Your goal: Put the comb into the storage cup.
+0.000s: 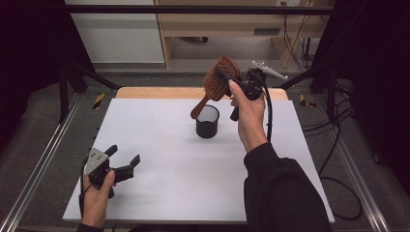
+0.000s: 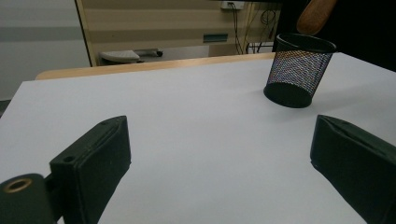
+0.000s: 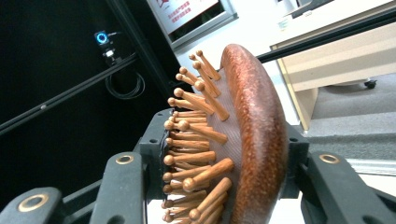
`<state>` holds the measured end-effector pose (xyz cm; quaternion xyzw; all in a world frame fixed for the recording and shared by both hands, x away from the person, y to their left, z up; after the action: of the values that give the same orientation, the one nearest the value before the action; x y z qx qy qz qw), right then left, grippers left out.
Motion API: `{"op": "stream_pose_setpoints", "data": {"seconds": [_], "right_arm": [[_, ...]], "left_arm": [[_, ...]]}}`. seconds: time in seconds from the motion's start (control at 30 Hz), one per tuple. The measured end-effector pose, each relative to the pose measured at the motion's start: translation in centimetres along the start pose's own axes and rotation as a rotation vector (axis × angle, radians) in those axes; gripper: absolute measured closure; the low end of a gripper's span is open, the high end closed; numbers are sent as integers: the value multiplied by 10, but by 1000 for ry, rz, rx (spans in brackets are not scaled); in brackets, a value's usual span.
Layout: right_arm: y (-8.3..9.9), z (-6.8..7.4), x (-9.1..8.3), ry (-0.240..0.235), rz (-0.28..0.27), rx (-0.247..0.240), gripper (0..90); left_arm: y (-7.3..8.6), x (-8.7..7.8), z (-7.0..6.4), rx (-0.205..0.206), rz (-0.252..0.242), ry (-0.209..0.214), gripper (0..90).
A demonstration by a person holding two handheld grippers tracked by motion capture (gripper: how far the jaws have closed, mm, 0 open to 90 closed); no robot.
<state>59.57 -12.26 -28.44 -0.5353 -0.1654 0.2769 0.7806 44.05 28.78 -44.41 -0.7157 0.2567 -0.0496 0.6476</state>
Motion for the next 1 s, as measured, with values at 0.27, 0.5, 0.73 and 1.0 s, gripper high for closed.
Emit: {"op": "stream_pose_setpoints", "data": {"seconds": [0.27,0.5,0.73,1.0], "right_arm": [[-8,-8,-2,25,-20,0,503],[-7,-14,-5,39,-26,1,503],[-9,-13,-6,46,-36,-13,502],[-8,-17,-5,71,-41,-30,501]], "left_arm": [[0,0,0,0,3,3,55],[1,1,-1,7,5,4,47],[1,2,-2,1,6,3,41],[1,2,-2,-3,13,7,41]]}}
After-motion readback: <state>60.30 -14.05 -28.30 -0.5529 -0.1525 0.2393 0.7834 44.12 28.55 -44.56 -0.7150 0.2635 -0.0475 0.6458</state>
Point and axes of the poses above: each handheld gripper's, and its own axes: x roughly forward along the jaws, y roughly out of its underside, z roughly to its left, the point moved 1 cm from there along x, roughly forward along the jaws, and after that the axes turned 6 degrees about -x, right-handed, at the moved point
